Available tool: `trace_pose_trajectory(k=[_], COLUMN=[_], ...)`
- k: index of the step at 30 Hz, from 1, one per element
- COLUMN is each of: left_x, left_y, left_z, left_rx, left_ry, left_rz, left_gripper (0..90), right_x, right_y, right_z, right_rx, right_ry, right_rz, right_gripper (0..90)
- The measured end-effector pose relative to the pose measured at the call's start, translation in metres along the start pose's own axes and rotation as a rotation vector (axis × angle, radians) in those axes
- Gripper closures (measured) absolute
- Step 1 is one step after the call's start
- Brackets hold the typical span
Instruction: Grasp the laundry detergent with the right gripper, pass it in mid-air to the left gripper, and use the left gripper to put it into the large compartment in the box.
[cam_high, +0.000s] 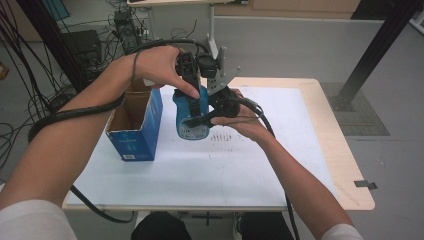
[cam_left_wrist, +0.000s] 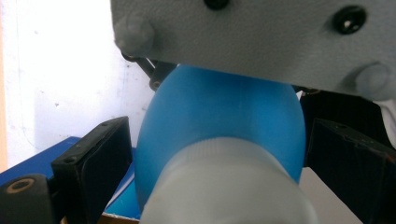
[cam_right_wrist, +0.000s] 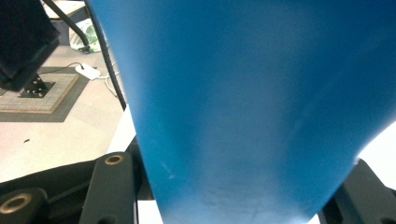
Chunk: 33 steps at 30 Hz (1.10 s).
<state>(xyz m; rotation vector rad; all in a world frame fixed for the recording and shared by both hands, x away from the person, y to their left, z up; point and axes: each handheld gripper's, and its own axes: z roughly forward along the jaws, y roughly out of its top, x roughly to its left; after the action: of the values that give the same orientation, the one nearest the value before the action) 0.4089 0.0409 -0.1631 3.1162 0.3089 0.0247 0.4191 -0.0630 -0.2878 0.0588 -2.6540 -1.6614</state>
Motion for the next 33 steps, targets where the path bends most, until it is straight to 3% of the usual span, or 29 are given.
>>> trace_pose_trajectory(k=[21,33], left_x=[-0.0004,-0.0016], left_y=[0.0002,-0.0003], left_z=[0.0003,0.0006], left_rx=[0.006,0.015], left_ry=[0.007,0.034], left_rz=[0.005,0.017], left_gripper=[9.1,24.2], right_x=[-0.0006,0.0008], right_y=[0.0002,0.0005], right_z=[0.0007,-0.0003], right_rx=[-0.006,0.001], right_ry=[-0.001,0.000], right_rz=[-0.009,-0.009], right_gripper=[43.6,43.6])
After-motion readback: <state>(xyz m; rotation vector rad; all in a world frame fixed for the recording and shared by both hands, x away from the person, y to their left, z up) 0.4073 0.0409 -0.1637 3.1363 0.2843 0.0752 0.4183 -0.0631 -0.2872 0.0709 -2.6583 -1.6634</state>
